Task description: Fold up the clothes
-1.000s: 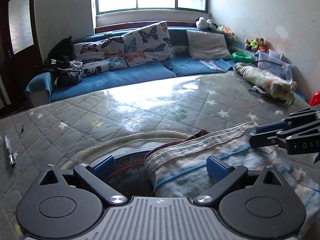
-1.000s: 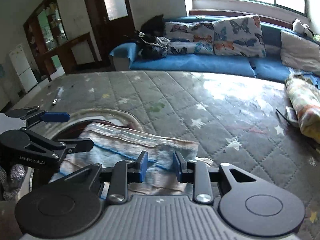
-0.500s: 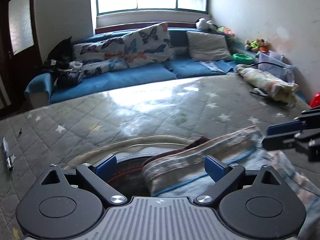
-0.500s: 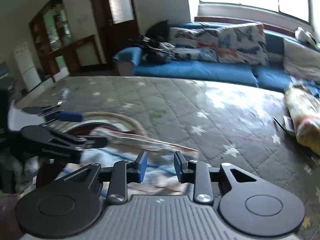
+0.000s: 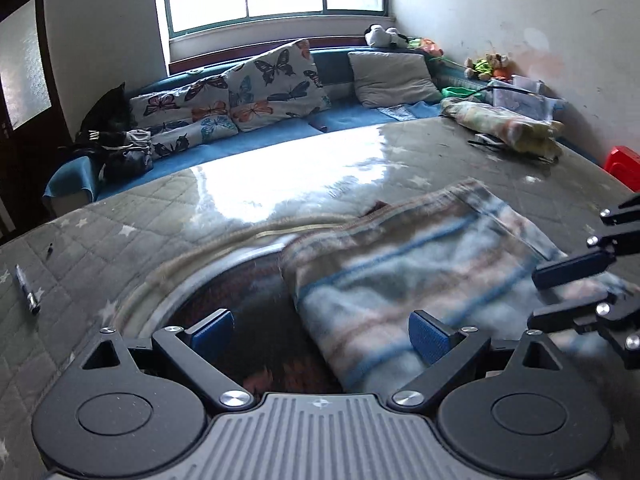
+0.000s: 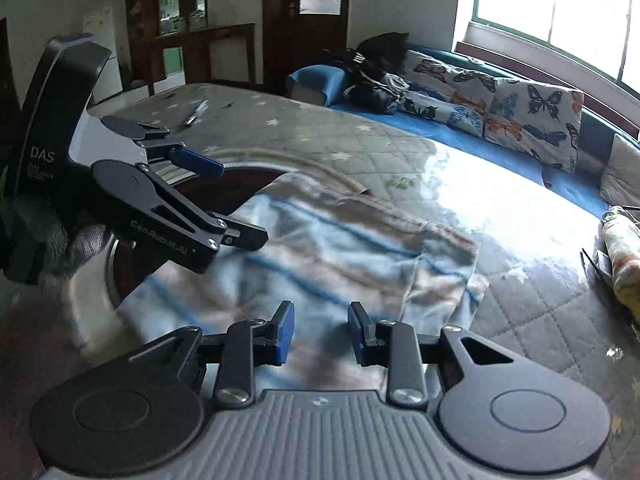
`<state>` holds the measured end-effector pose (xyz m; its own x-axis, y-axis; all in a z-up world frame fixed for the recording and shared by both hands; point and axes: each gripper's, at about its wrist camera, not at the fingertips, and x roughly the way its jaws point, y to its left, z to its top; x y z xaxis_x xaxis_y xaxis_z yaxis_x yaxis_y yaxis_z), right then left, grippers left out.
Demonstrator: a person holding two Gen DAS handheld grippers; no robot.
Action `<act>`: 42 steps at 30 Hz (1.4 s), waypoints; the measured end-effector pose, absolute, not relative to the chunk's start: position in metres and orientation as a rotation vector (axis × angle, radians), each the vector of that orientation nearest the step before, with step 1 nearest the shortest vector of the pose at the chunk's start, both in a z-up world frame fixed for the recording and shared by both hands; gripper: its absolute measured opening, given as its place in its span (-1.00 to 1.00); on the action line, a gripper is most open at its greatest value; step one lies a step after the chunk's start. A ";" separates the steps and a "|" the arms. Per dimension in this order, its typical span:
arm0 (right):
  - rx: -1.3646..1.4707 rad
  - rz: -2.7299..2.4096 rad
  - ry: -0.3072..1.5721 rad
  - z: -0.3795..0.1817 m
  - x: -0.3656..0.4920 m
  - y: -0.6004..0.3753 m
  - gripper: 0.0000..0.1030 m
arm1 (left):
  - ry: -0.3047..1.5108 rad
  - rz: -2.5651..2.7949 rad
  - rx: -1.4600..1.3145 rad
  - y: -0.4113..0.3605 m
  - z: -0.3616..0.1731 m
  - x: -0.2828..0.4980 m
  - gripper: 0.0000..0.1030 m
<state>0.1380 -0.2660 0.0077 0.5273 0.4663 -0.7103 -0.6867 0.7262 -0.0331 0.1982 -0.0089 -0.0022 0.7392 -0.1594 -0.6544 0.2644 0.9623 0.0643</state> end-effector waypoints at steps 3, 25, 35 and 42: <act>-0.353 0.708 0.734 0.008 0.122 -0.268 -0.44 | 0.691 -0.263 0.157 -0.008 0.000 0.175 0.88; -0.175 0.619 0.731 0.022 0.133 -0.298 -0.43 | 0.683 -0.247 0.143 0.000 0.006 0.161 0.86; -0.133 0.562 0.758 0.014 0.156 -0.311 -0.43 | 0.715 -0.192 0.138 0.005 -0.001 0.188 0.86; -0.071 0.552 0.750 0.012 0.194 -0.295 -0.43 | 0.731 -0.160 0.079 0.002 0.002 0.222 0.86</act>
